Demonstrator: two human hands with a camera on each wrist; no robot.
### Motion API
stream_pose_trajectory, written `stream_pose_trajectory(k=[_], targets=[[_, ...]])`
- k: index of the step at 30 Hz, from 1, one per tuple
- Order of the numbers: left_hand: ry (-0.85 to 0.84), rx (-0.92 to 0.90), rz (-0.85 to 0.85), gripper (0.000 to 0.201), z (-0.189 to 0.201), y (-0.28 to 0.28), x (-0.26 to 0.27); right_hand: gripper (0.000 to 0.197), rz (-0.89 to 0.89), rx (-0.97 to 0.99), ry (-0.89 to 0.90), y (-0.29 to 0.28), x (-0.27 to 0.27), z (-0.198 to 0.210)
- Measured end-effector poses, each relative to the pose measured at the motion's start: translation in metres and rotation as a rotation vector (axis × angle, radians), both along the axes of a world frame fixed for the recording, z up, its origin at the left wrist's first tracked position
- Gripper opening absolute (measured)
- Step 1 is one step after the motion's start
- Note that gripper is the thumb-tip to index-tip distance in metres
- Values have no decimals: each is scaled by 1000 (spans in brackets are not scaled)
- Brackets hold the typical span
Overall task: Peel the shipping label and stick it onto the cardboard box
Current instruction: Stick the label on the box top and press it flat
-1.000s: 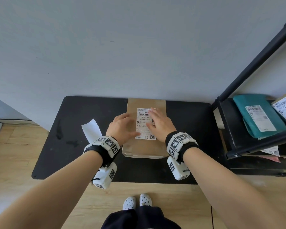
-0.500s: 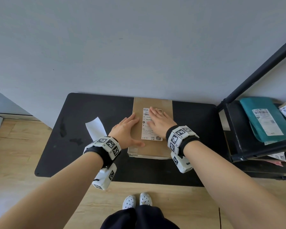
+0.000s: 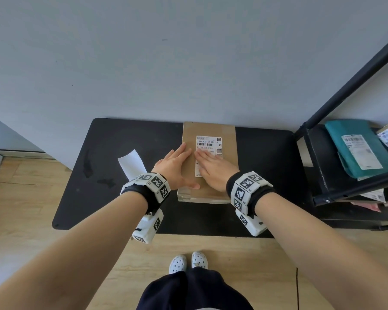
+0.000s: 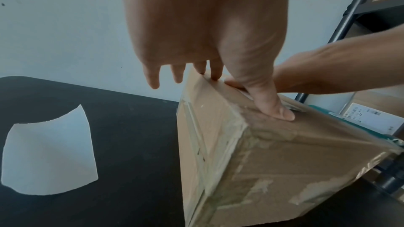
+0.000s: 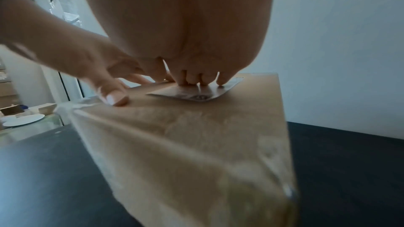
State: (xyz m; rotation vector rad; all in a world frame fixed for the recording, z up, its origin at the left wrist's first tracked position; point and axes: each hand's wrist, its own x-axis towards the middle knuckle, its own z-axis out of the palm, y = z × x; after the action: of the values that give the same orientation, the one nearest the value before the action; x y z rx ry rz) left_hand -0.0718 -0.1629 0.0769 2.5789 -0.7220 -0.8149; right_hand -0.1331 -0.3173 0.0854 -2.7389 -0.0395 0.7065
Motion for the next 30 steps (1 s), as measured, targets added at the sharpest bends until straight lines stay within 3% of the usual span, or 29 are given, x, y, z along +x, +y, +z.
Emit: stream_pose_trajectory(k=[8, 15, 30], targets=[[2, 150, -100, 127, 11, -1, 4, 56, 38, 0, 14, 12, -34, 5], [-3, 162, -114, 123, 12, 0, -3, 55, 81, -37, -28, 15, -54, -2], [-16, 193, -126, 115, 14, 0, -11, 54, -32, -117, -80, -26, -89, -6]])
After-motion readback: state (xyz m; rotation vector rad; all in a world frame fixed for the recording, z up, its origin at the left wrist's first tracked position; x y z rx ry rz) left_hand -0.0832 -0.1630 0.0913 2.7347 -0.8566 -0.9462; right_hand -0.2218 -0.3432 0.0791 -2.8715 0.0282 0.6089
